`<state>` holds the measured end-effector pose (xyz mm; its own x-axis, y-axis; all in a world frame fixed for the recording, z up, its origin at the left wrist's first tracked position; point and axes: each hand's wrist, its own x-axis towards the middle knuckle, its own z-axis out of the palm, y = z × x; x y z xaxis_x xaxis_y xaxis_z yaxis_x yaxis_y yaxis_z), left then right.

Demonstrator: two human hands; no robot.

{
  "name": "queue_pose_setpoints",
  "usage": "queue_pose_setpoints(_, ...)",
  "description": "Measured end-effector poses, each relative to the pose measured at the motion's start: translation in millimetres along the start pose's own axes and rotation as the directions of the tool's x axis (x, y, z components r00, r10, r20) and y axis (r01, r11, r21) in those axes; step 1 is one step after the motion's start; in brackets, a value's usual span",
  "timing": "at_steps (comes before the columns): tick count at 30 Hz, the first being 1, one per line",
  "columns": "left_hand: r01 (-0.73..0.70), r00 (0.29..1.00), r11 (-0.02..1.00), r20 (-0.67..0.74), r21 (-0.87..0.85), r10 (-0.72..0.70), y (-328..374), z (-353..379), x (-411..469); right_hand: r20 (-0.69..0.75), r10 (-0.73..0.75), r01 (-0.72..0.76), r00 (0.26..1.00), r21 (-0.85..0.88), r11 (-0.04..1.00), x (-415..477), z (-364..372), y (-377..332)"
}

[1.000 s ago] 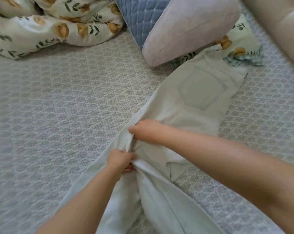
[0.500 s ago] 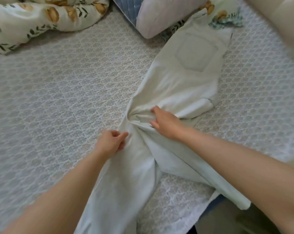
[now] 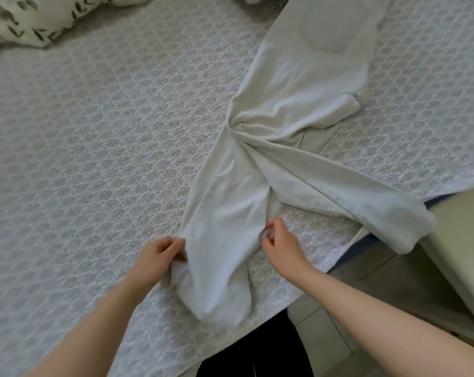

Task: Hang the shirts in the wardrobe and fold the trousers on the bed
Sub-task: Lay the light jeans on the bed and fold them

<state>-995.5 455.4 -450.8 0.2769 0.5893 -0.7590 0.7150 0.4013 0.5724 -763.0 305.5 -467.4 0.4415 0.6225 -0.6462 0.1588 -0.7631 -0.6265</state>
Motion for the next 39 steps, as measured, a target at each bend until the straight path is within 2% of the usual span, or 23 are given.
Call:
queue_pose_setpoints(2, -0.049, 0.995, 0.997, 0.086, 0.066, 0.043, -4.4, -3.4, -7.2, 0.018, 0.053, -0.055, 0.998, 0.130, 0.990, -12.3, 15.8, 3.0)
queue_pose_setpoints(5, -0.144, 0.978, 0.915, 0.198, 0.378, 0.072, -13.9, -5.7, -8.2, 0.006, 0.095, -0.094, 0.995, 0.247, 0.964, -32.1, 38.6, 3.4)
queue_pose_setpoints(7, -0.206, 0.974, 0.796, 0.197, 0.569, 0.112, -22.3, -3.8, -10.3, -0.016, 0.164, -0.152, 0.986, 0.295, 0.943, -47.4, 55.2, 2.4)
queue_pose_setpoints(9, -0.199, 0.980, 0.752, 0.147, 0.629, 0.137, -28.6, -5.9, -16.1, -0.008, 0.272, -0.253, 0.962, 0.339, 0.906, -65.5, 73.8, -2.4)
queue_pose_setpoints(12, -0.183, 0.979, 0.838, 0.175, 0.513, 0.107, -40.6, -18.0, -24.0, 0.092, 0.371, -0.360, 0.924, 0.540, 0.761, -96.8, 106.6, -7.4)
queue_pose_setpoints(14, -0.162, 0.969, 0.911, 0.234, 0.378, 0.075, -42.5, -38.1, -30.2, 0.124, 0.325, -0.327, 0.938, 0.627, 0.707, -115.3, 126.9, -12.0)
queue_pose_setpoints(17, -0.065, 0.955, 0.996, 0.293, 0.064, 0.043, -48.2, -78.0, -39.9, 0.021, 0.299, -0.227, 0.954, 0.702, 0.675, -138.2, 148.2, -14.0)
queue_pose_setpoints(19, 0.039, 0.950, 0.986, 0.313, -0.162, 0.014, -52.5, -102.0, -48.8, -0.016, 0.270, -0.166, 0.963, 0.753, 0.636, -150.9, 156.9, -14.0)
queue_pose_setpoints(20, 0.051, 0.948, 0.979, 0.317, -0.198, 0.015, -53.0, -109.4, -52.7, 0.001, 0.262, -0.166, 0.965, 0.775, 0.609, -154.5, 159.3, -14.3)
queue_pose_setpoints(23, -0.006, 0.973, 0.993, 0.229, -0.114, 0.032, -53.6, -111.4, -62.9, 0.155, 0.259, -0.269, 0.953, 0.827, 0.494, -162.3, 164.7, -22.1)
queue_pose_setpoints(25, -0.053, 0.994, 0.996, 0.094, -0.069, 0.059, -49.8, -104.7, -67.1, 0.194, 0.249, -0.304, 0.949, 0.774, 0.555, -165.9, 167.1, -30.2)
queue_pose_setpoints(27, -0.118, 0.993, 0.993, 0.033, 0.011, 0.117, -45.8, -102.7, -69.6, 0.184, 0.223, -0.286, 0.957, 0.708, 0.645, -170.7, 170.3, -33.3)
queue_pose_setpoints(30, -0.202, 0.979, 0.965, 0.053, 0.168, 0.195, -49.0, -111.7, -68.7, 0.141, 0.176, -0.224, 0.974, 0.711, 0.666, -177.0, 173.8, -30.3)
queue_pose_setpoints(34, -0.217, 0.976, 0.959, 0.073, 0.183, 0.207, -61.2, -130.7, -68.7, 0.049, 0.231, -0.187, 0.972, 0.756, 0.627, -187.7, 180.9, -27.2)
queue_pose_setpoints(37, -0.229, 0.973, 0.966, 0.038, 0.122, 0.226, -73.7, -138.9, -71.2, 0.158, 0.237, -0.272, 0.958, 0.754, 0.598, -198.8, 195.4, -22.6)
queue_pose_setpoints(39, -0.261, 0.965, 0.955, 0.005, 0.142, 0.263, -81.8, -138.7, -71.7, 0.209, 0.225, -0.305, 0.952, 0.731, 0.611, -203.4, 203.3, -20.8)
